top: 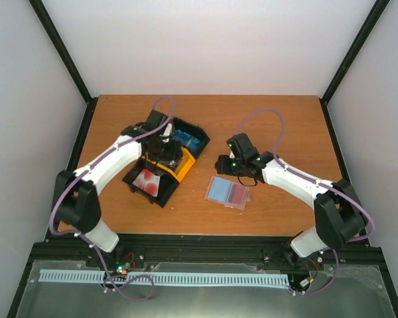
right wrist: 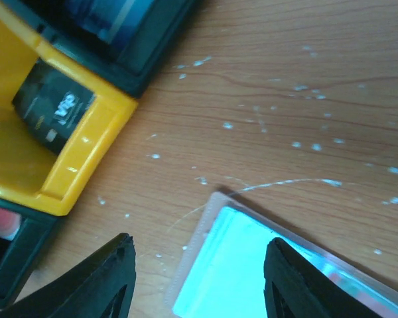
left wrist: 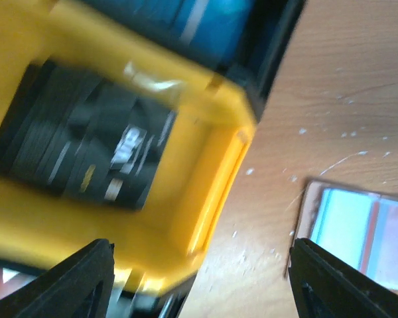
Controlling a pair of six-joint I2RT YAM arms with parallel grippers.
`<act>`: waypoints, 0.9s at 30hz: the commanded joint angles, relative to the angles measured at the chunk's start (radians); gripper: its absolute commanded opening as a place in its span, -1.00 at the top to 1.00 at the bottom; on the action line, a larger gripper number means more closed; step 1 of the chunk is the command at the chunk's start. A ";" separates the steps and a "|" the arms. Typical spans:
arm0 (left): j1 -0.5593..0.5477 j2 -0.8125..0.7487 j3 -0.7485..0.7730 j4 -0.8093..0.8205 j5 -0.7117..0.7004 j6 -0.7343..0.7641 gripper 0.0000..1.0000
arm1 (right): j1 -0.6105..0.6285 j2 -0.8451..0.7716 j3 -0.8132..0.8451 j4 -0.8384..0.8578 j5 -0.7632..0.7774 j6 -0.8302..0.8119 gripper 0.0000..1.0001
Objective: Put the credit cards into the card holder
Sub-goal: Pick up the credit card from the storage box.
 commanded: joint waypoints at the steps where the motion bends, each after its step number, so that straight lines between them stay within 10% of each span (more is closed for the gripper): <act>1: 0.016 -0.154 -0.125 -0.109 -0.138 -0.132 -0.44 | 0.049 0.030 0.057 0.060 -0.089 -0.105 -0.07; 27: 0.072 -0.081 -0.375 0.065 -0.240 -0.050 -0.60 | 0.115 0.077 0.067 0.030 -0.046 -0.127 -0.05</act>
